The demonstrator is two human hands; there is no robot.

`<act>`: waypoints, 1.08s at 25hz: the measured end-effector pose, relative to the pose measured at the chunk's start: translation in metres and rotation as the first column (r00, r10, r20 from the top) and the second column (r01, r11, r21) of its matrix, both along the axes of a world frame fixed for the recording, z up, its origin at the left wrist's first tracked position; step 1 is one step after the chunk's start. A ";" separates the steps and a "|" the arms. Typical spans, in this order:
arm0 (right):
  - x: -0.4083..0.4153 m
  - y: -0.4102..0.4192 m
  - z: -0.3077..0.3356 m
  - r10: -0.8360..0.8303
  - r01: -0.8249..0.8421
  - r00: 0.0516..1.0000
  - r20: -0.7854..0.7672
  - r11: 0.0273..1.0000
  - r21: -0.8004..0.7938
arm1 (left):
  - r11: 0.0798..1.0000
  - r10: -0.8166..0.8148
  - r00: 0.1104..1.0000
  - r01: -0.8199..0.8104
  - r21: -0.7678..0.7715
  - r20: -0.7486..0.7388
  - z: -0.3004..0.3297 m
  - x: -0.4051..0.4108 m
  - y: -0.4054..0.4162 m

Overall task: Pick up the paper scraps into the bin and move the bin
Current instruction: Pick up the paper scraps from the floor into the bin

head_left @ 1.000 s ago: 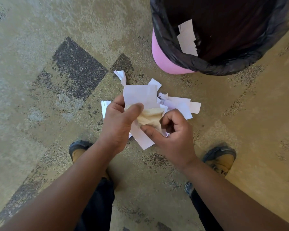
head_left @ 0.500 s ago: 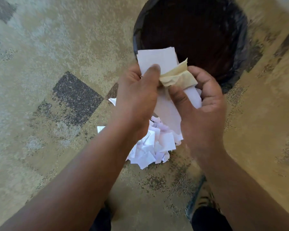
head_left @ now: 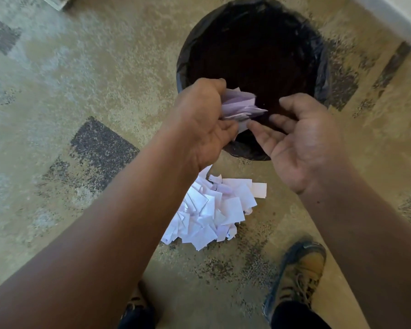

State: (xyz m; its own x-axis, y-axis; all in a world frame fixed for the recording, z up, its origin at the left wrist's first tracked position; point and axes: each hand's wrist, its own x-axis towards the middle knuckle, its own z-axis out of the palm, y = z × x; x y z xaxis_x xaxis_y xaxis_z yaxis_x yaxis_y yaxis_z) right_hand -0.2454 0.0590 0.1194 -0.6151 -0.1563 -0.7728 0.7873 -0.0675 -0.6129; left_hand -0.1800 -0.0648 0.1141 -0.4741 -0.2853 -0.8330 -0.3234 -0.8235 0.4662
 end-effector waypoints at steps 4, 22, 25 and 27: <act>0.024 0.007 0.000 0.075 -0.072 0.991 -0.109 0.997 0.024 | 0.939 -0.104 0.994 0.087 -0.333 -0.034 0.001 0.025 0.014; 0.156 0.065 -0.221 0.904 -0.751 0.366 0.220 0.148 0.643 | 0.598 -0.426 0.522 0.776 -0.204 0.739 -0.223 0.208 0.080; 0.154 0.061 -0.231 0.899 -0.765 0.343 0.272 0.099 0.637 | 0.591 -0.381 0.532 0.769 -0.244 0.756 -0.232 0.211 0.083; 0.151 0.061 -0.229 0.904 -0.761 0.357 0.236 0.135 0.635 | 0.603 -0.362 0.562 0.750 -0.273 0.744 -0.236 0.212 0.080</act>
State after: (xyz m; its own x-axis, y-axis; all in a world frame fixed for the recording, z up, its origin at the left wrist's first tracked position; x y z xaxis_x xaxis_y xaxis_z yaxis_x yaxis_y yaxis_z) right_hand -0.0948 0.1203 -0.1095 -0.5196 -0.2626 -0.8131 0.0008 0.9515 -0.3078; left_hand 0.0319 0.0152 -0.1218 -0.1888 -0.5929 -0.7828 -0.9621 -0.0479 0.2683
